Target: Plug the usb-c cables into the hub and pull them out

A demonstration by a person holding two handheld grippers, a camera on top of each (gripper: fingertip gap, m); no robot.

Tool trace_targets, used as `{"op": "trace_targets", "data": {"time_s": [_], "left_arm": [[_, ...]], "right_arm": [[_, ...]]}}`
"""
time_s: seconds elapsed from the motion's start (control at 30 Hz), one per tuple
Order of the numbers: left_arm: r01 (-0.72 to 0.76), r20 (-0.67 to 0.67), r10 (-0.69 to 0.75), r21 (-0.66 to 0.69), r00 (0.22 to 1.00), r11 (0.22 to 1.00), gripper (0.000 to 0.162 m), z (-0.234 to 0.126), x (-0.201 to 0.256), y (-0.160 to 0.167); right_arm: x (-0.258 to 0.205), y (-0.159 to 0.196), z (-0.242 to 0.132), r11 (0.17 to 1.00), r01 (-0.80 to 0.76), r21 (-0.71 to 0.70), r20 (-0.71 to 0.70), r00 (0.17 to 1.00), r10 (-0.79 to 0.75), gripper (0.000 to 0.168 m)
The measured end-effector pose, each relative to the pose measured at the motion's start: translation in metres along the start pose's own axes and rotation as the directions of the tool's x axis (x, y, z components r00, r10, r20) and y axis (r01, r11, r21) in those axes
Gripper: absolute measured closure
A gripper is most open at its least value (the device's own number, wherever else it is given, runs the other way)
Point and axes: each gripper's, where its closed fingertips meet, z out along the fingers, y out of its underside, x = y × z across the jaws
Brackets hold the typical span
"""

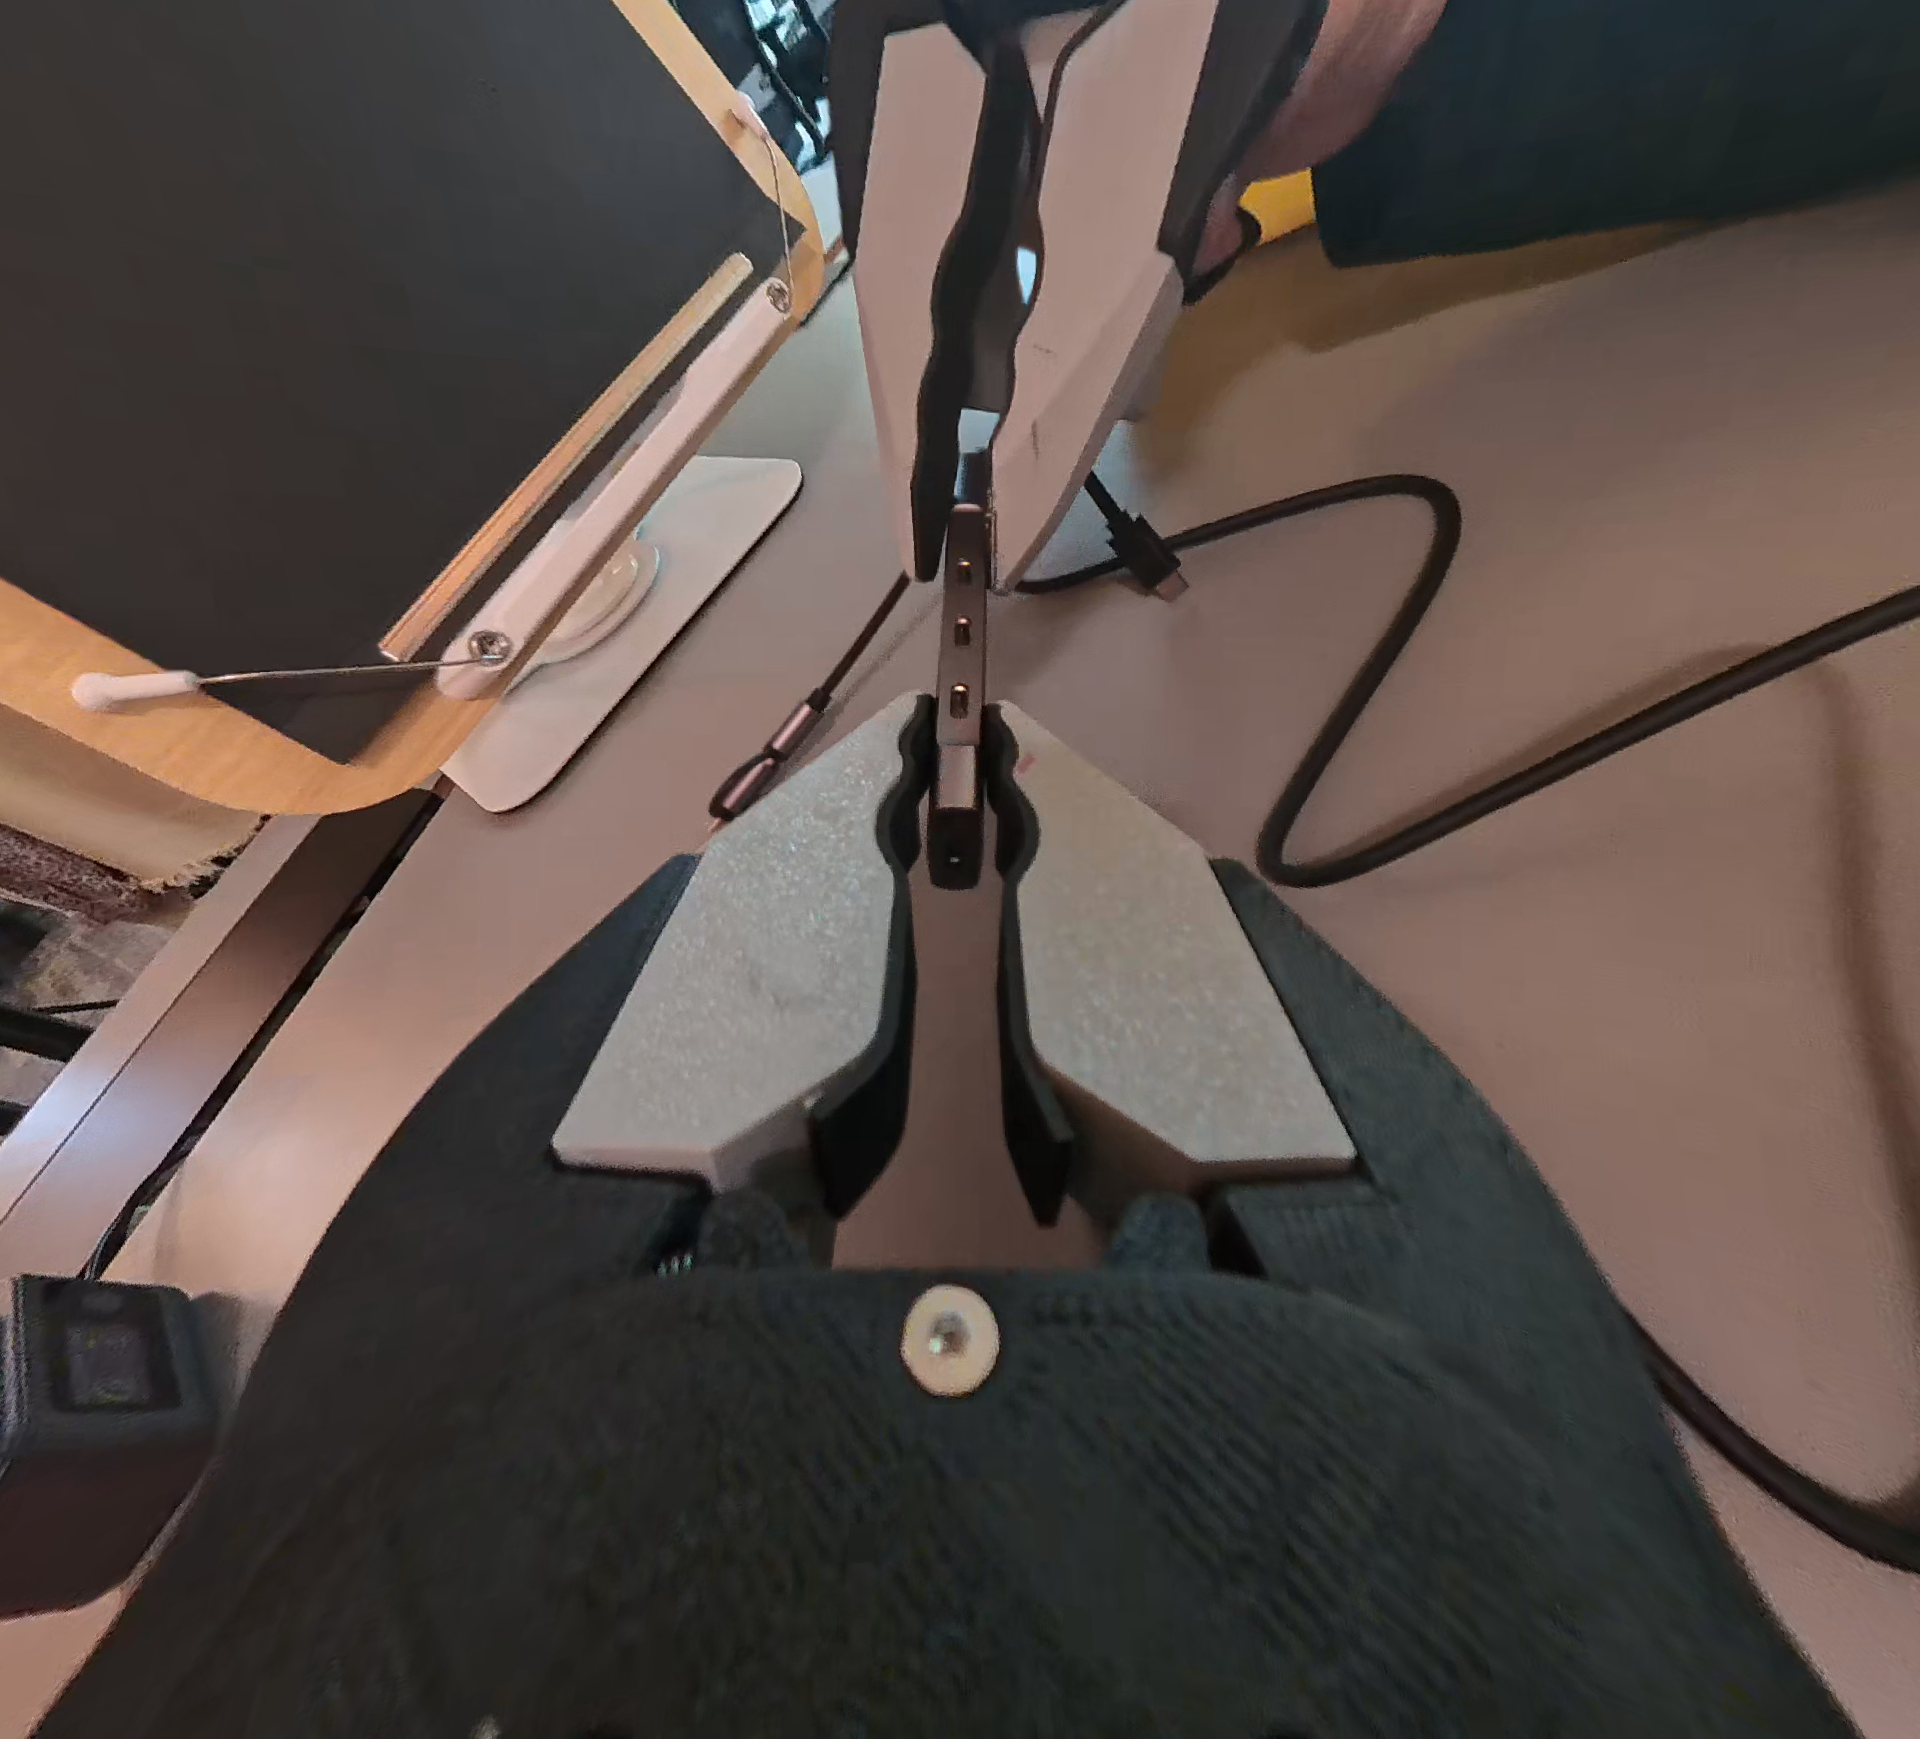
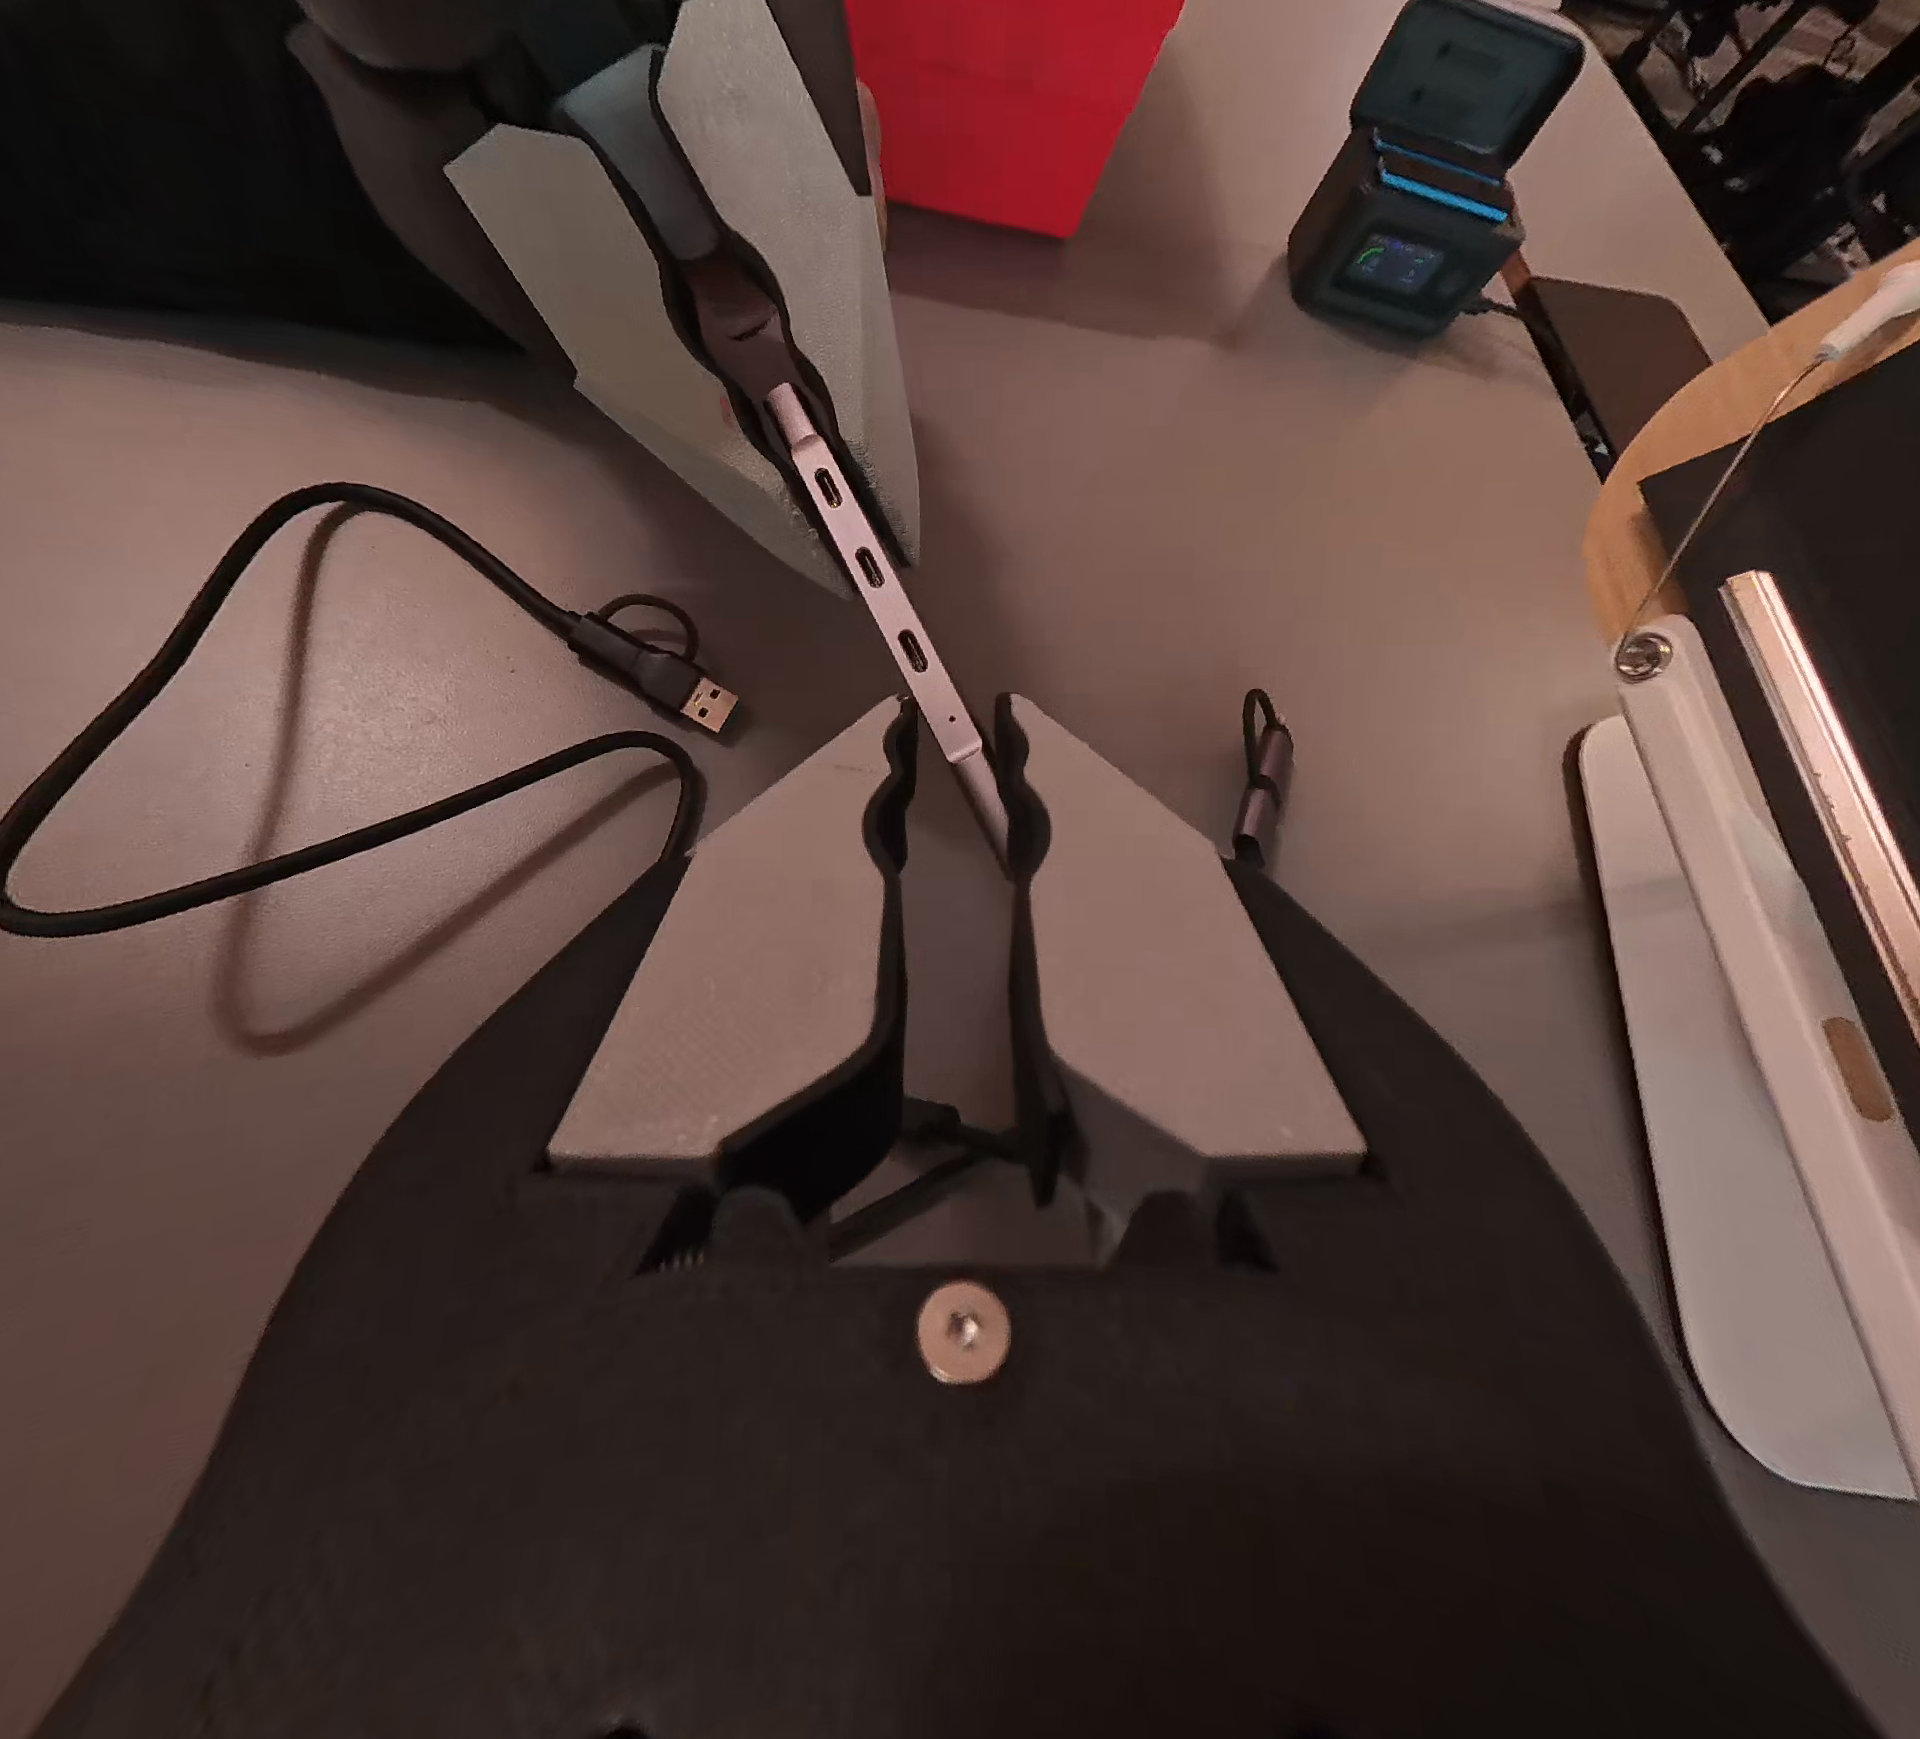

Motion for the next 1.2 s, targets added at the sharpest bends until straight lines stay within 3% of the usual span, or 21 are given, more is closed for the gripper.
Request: {"op": "trace_targets", "data": {"time_s": [0.23,0.6,0.97,1.2], "left_arm": [[0.005,0.057,-0.008,0.058,0.998,0.998,0.149,0.002,-0.004,-0.007],[0.078,-0.075,-0.065,0.179,0.995,0.981,0.155,-0.006,0.014,-0.028],[-0.074,-0.025,0.076,0.073,0.997,0.995,0.151,0.001,0.019,-0.012],[-0.033,-0.05,0.038,0.094,0.998,0.995,0.151,0.001,0.021,-0.015]], "right_arm": [[-0.005,-0.003,-0.006,0.998,-0.032,0.063,0.071,0.997,0.028,0.16],[-0.021,-0.015,-0.014,0.986,-0.07,0.153,0.198,0.979,0.039,0.16],[-0.031,-0.013,-0.011,0.994,0.005,0.109,0.194,0.981,-0.026,0.162],[-0.033,-0.017,-0.017,0.989,-0.004,0.15,0.219,0.975,-0.029,0.162]]}}
